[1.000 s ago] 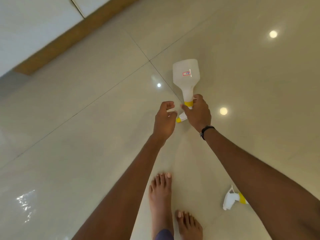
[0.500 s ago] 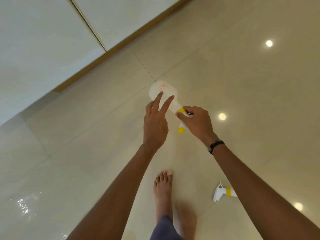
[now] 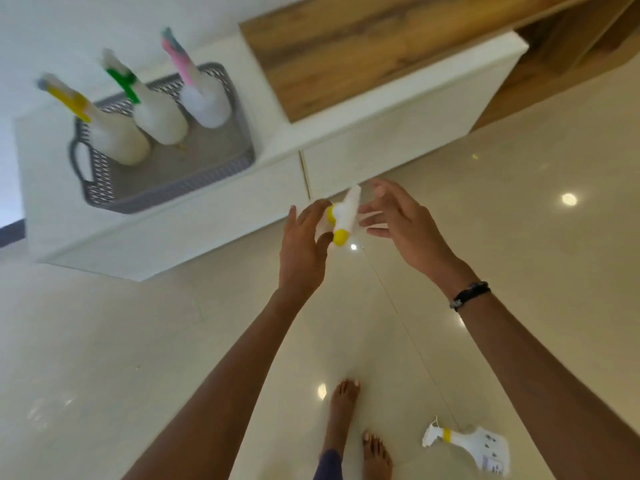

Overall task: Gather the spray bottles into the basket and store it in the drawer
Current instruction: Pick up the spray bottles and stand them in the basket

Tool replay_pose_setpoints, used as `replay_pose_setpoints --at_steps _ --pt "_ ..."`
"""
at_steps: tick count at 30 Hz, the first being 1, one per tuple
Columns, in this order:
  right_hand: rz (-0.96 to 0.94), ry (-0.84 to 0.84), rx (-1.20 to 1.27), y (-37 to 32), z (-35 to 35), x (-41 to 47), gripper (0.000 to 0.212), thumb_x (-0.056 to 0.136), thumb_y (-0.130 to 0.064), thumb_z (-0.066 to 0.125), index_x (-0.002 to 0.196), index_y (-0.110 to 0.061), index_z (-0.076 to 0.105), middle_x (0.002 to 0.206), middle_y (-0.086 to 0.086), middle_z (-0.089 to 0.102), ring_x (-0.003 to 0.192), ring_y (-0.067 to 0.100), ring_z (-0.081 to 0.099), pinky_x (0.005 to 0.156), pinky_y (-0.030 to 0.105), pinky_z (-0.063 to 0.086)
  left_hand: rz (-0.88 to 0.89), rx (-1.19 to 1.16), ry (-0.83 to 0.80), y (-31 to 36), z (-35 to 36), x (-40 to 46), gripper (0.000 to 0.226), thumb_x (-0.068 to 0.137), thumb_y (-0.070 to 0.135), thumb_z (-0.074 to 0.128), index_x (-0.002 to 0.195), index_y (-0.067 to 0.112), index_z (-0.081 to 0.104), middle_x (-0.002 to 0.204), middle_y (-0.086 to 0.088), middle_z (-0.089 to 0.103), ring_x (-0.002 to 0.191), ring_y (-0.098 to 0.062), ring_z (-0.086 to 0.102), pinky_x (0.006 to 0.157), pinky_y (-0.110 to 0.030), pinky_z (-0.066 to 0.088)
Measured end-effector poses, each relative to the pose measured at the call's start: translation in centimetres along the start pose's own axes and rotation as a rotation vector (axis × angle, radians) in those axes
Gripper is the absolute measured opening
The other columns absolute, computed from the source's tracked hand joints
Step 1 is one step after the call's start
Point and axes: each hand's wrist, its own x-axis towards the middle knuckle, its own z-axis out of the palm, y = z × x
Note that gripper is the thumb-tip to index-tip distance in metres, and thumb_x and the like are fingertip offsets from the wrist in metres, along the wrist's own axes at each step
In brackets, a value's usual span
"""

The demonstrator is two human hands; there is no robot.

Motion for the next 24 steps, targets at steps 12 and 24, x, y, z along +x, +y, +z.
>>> replay_pose_setpoints --at_steps 12,24 --pt "-0.414 -0.021 -0.346 -6.5 17.4 10.8 0.083 0.073 -0.025 0.08 0.142 -0.012 0.035 0.144 0.009 0.042 0.134 0.021 0.039 0.108 0.041 0.041 -0.252 -0.084 0.26 -2.7 -15.4 9.5 0.031 0.087 0.025 0.066 0.115 0.014 0.061 0.09 0.011 0.059 0.082 -0.009 0.054 0.058 -0.015 0.034" --pt "-0.368 0.014 -0.476 -6.5 23.3 23.4 0.083 0.066 -0.027 0.084 0.137 -0.013 0.042 0.138 0.007 0.048 0.123 0.023 0.049 0.099 0.038 0.048 -0.294 -0.029 0.2 -11.1 -17.5 20.1 0.034 0.084 0.03 0.069 0.114 0.016 0.061 0.105 0.0 0.069 0.093 -0.013 0.061 0.069 -0.02 0.037"
